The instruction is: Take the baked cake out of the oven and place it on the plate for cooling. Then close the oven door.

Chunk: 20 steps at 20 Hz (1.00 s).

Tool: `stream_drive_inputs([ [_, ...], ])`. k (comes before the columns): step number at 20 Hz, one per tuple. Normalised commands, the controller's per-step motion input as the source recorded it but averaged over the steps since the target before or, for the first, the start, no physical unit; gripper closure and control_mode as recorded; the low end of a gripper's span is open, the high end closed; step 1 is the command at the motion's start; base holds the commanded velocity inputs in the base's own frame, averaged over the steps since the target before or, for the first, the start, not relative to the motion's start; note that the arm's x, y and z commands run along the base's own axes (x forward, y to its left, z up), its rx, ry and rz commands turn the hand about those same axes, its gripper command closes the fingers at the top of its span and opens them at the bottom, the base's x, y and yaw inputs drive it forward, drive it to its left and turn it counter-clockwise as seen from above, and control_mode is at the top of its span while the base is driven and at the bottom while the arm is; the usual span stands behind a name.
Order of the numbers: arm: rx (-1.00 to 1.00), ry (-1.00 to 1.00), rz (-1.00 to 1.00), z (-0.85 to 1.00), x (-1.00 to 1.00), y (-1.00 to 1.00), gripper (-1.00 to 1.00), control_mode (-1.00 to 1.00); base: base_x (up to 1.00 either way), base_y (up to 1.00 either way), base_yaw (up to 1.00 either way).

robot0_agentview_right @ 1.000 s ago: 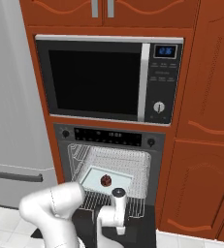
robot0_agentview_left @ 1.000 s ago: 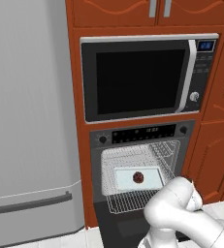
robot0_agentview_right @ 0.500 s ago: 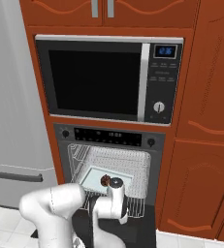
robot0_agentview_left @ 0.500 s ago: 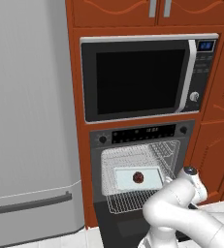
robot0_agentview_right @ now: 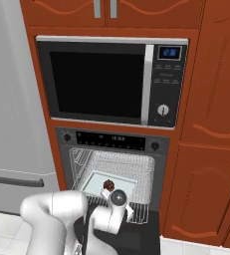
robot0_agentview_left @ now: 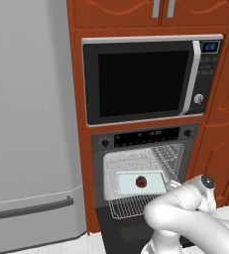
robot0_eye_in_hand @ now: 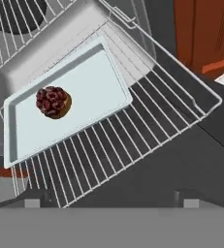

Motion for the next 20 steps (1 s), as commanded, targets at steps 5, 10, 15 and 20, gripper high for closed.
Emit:
stream_drive_inputs([
  [5, 0.00, -0.34, 0.32, 0.04, -0.05, 0.19, -1.00, -1.00, 0.00, 0.00, 0.00],
  [10, 0.00, -0.16, 0.21, 0.20, 0.00, 0.24, -1.00, -1.00, 0.00, 0.00, 0.00],
  [15, -0.02, -0.03, 0.14, 0.19, 0.01, 0.44, -1.00, -1.00, 0.00, 0.00, 0.00],
  [20, -0.03, -0.05, 0.10, 0.30, 0.05, 0.46, -1.00, -1.00, 0.00, 0.00, 0.00],
])
